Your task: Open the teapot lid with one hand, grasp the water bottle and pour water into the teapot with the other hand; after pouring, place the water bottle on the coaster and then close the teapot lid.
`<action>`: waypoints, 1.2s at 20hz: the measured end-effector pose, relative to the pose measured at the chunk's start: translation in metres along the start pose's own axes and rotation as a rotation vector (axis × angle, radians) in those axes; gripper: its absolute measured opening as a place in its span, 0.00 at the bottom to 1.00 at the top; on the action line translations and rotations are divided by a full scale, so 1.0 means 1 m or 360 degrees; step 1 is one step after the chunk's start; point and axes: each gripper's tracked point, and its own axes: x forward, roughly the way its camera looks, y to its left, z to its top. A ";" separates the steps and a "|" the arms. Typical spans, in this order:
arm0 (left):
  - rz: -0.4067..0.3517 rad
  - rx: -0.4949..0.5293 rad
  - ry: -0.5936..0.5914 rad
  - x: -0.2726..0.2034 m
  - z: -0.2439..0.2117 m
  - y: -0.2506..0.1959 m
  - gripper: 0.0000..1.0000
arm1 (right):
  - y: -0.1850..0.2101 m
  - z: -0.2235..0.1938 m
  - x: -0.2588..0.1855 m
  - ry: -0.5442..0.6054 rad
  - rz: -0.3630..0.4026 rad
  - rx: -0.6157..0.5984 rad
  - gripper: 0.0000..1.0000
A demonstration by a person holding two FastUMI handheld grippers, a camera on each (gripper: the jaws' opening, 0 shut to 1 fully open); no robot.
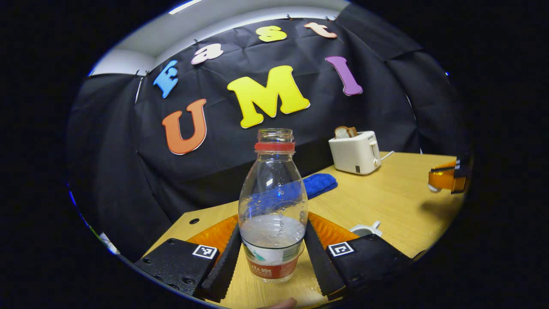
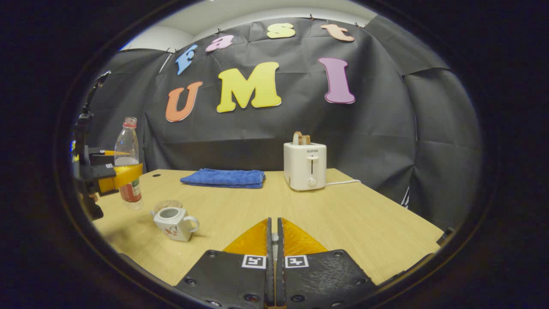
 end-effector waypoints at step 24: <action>-0.0077 -0.0549 -0.0009 0.093 -0.044 0.005 0.83 | 0.017 -0.014 0.008 0.0021 0.0042 -0.0036 0.00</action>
